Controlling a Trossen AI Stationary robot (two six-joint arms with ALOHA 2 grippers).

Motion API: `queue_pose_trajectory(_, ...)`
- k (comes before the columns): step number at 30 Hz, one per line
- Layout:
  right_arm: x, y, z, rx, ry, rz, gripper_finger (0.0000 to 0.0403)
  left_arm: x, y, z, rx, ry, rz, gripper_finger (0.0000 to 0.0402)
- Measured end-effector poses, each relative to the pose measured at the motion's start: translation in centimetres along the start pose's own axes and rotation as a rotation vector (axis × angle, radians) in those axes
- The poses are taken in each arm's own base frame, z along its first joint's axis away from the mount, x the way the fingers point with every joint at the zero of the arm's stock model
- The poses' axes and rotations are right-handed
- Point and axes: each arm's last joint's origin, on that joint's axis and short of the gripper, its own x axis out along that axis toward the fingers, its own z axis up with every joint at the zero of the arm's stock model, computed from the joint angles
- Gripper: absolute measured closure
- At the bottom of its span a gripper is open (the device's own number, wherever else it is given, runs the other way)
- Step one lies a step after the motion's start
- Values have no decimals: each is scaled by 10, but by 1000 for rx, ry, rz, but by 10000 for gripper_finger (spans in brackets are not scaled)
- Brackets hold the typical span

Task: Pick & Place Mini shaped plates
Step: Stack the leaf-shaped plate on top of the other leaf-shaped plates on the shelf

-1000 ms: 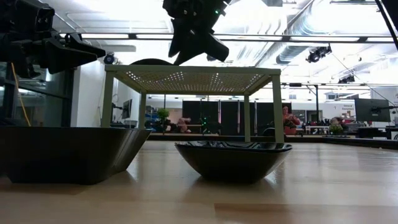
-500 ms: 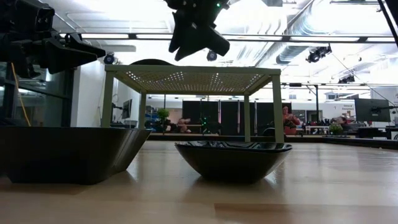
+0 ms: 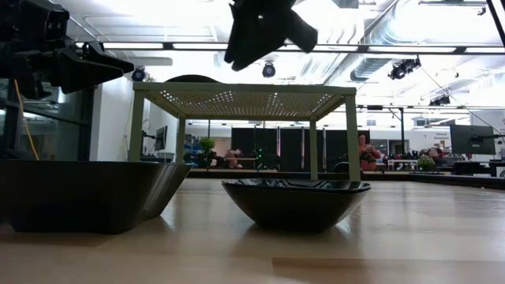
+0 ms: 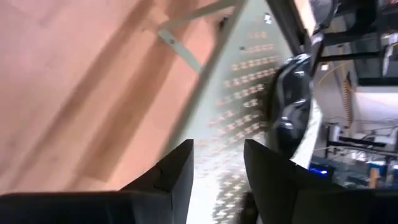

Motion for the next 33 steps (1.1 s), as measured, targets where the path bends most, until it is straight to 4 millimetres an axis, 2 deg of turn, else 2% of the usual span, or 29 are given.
queue_pose_trajectory(9,-16,30,7,198,-9,199,269,0,0,0,0,0,1,208)
queue_pose_trajectory(21,-30,55,6,627,117,576,269,0,0,0,0,0,0,208)
queue_pose_trajectory(25,-33,60,4,715,182,604,268,0,0,0,0,0,0,208)
queue_pose_trajectory(33,-24,71,5,788,272,671,268,0,0,0,0,0,1,208)
